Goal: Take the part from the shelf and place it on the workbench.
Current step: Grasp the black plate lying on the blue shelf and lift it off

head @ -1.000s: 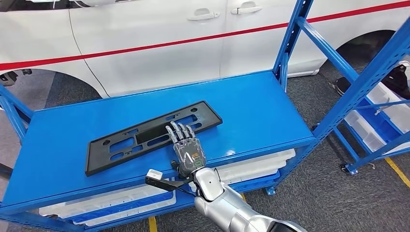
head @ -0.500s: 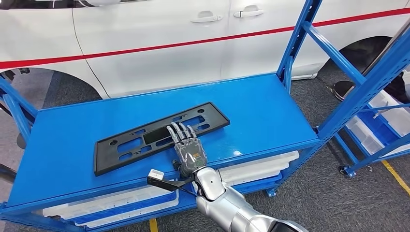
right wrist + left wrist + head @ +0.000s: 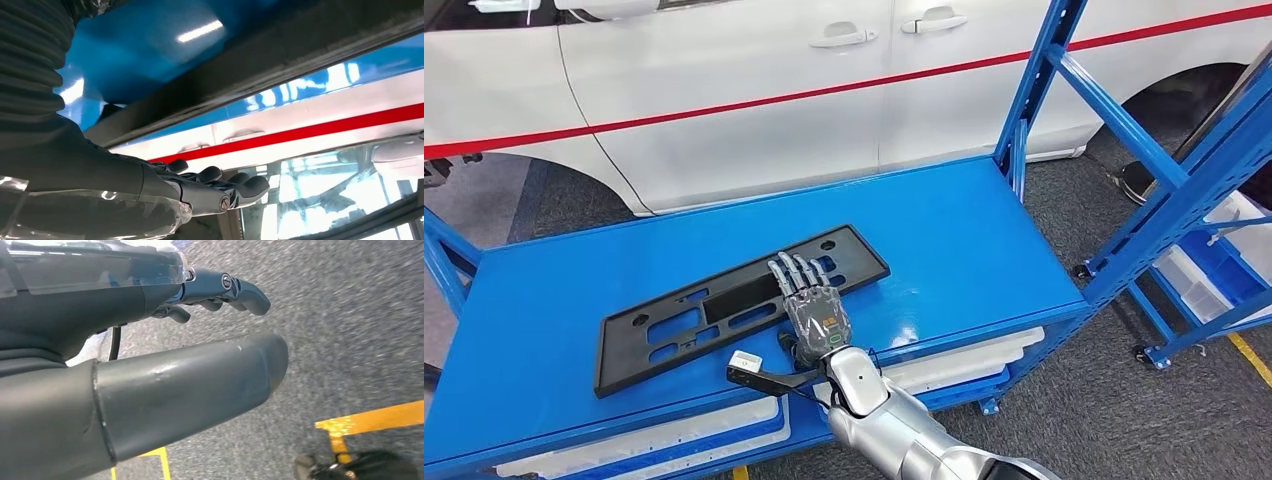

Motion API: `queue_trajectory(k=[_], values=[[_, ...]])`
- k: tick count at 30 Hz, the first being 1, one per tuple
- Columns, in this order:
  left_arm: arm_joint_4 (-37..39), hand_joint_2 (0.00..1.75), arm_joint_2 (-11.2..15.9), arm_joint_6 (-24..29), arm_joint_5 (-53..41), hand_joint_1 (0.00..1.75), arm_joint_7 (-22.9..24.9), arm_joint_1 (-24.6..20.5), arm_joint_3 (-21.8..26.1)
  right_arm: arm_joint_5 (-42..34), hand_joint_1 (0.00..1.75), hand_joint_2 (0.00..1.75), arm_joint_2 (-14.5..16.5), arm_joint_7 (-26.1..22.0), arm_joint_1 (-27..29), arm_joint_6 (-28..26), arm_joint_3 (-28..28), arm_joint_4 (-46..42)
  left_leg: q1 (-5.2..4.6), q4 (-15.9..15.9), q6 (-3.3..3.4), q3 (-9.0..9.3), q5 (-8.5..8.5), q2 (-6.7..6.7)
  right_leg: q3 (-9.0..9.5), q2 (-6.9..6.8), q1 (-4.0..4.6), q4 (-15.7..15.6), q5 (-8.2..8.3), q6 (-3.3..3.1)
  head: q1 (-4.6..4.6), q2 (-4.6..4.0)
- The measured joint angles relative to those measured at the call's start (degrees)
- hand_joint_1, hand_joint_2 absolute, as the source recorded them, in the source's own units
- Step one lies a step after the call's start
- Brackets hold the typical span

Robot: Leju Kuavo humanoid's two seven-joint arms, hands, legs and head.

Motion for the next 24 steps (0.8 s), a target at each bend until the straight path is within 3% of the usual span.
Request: queue_trajectory(k=[2,3,6,7,10,11,12,13,15,16,18,21,22,24], values=[[0.0,0.0,0.0,0.12,-0.18,0.0,0.0,-0.08,-0.04,-0.02,0.0,1.75,-0.06,0.06,0.01,0.0,-0.02,-0.15,-0.19,-4.59,0.57,1.91,1.35,0.01,0.2,0.08,0.21,0.23,-0.64,0.61,0.04,0.0],[0.0,0.0,0.01,0.15,-0.28,0.0,0.05,-0.1,-0.08,-0.06,0.14,1.75,-0.09,0.08,0.0,0.01,-0.03,-0.27,-0.32,-4.97,0.93,2.13,0.91,-0.03,0.15,0.11,0.32,0.25,-0.79,0.9,0.05,0.0],[0.01,0.0,0.02,0.2,-0.42,0.0,0.22,-0.06,-0.14,-0.21,1.32,1.75,-0.14,0.08,-0.03,0.09,-0.1,-0.58,-0.13,-5.4,2.05,2.41,0.64,0.0,0.1,0.08,0.22,0.98,-1.71,1.7,0.07,0.0],[0.01,0.0,0.02,0.2,-0.45,0.0,0.25,-0.1,-0.15,-0.22,1.6,1.75,-0.16,0.08,-0.01,0.13,-0.13,-0.64,-0.04,-5.56,2.42,2.54,0.61,0.02,-0.69,0.04,0.16,2.75,-2.79,1.98,0.07,0.0],[0.0,0.0,0.05,0.23,-0.55,0.0,0.44,-0.2,-0.2,-0.24,1.65,1.75,-0.38,0.08,0.3,0.42,-0.17,-0.66,-0.06,-5.66,3.11,2.61,0.4,0.05,-6.73,-0.02,0.0,13.54,-7.31,2.47,0.08,0.0],[0.0,0.0,0.07,0.25,-0.57,0.0,0.52,-0.18,-0.21,-0.26,1.67,1.75,-0.51,0.08,0.49,0.54,-0.17,-0.65,-0.09,-5.62,3.17,2.64,0.3,0.02,-8.61,-0.03,-0.03,16.27,-7.71,2.5,0.08,-0.01],[0.0,0.0,0.08,0.26,-0.6,0.0,0.58,-0.15,-0.22,-0.28,1.69,1.75,-0.66,0.08,0.65,0.63,-0.17,-0.64,-0.11,-5.57,3.18,2.71,0.18,-0.04,-9.58,-0.03,-0.03,17.02,-6.91,2.46,0.08,-0.01],[0.01,0.0,0.09,0.26,-0.63,0.0,0.64,-0.14,-0.24,-0.31,1.71,1.75,-0.78,0.08,0.75,0.76,-0.17,-0.63,-0.11,-5.5,3.14,2.85,0.03,-0.13,-9.52,-0.03,-0.02,15.63,-5.06,2.34,0.08,-0.01],[0.01,0.0,0.07,0.26,-0.71,0.0,0.72,-0.11,-0.31,-0.4,1.71,1.75,-0.97,0.08,0.75,1.26,-0.17,-0.63,-0.13,-5.35,2.89,3.22,-0.36,-0.31,-7.05,-0.01,0.08,8.43,-0.15,1.8,0.08,0.0],[0.01,0.0,0.06,0.26,-0.73,0.0,0.75,-0.13,-0.37,-0.46,1.71,1.75,-1.03,0.08,0.69,1.71,-0.17,-0.66,-0.24,-5.22,2.68,3.3,-0.53,-0.38,-5.78,0.0,0.22,5.01,1.37,1.49,0.09,0.0],[0.01,0.0,0.03,0.33,-0.74,0.0,0.81,-0.09,-0.5,-0.59,1.71,1.75,-1.12,0.08,0.66,2.59,-0.17,-0.79,-0.38,-5.18,2.11,3.22,-0.66,-0.46,-4.72,0.06,0.55,1.89,2.11,1.0,0.07,0.0],[0.01,0.0,0.03,0.43,-0.74,0.0,0.87,-0.01,-0.6,-0.69,1.71,1.75,-1.17,0.09,0.62,3.19,-0.17,-1.19,-0.27,-4.93,1.15,3.17,-1.1,-0.43,-4.26,0.03,0.36,1.13,2.25,0.23,0.05,0.01],[0.02,0.0,0.02,0.44,-0.74,0.0,0.87,-0.02,-0.61,-0.75,1.71,1.75,-1.19,0.1,0.59,3.25,-0.17,-1.3,-0.21,-3.65,0.87,2.71,-1.97,-0.4,-3.96,-0.07,0.2,0.82,2.35,-0.1,0.04,0.01],[0.03,0.0,0.03,0.46,-0.74,0.0,0.87,-0.01,-0.63,-0.9,1.71,1.75,-1.21,0.14,0.59,3.32,-0.17,-1.4,-0.11,2.44,0.38,-0.03,-5.18,-0.35,-3.61,-0.26,0.13,0.57,2.36,-0.56,0.04,0.01]])
